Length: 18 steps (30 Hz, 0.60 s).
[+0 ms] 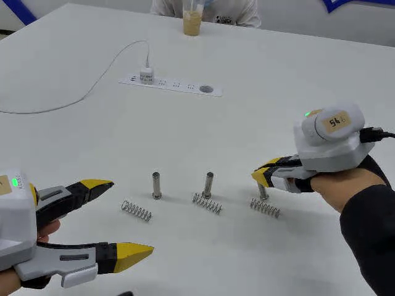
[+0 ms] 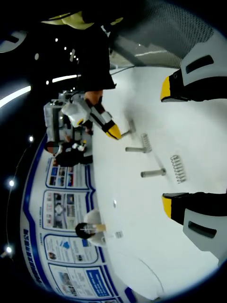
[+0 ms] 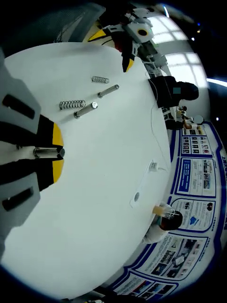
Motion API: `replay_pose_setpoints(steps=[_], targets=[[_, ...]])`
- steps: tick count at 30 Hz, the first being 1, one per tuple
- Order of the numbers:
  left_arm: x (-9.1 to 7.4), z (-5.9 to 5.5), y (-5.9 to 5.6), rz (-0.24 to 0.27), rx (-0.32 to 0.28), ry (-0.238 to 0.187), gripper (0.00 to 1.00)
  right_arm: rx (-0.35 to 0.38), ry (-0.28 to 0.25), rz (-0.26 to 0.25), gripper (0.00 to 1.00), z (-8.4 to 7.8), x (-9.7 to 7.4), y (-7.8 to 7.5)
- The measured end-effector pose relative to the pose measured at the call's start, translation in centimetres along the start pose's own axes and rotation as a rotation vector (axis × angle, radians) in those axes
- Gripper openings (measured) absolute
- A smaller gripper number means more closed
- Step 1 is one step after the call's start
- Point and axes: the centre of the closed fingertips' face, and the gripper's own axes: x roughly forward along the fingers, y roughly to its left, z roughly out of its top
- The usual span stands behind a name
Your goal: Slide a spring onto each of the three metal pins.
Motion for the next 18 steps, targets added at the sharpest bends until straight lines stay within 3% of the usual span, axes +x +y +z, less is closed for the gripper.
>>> replay_pose_setpoints(steps=[18], targets=[[0.2,0.5,-0.2,-0.006,0.015,-0.005,0.8,0.031,-0.016,-0.012,0.09,-0.9,-1.5,0.1]])
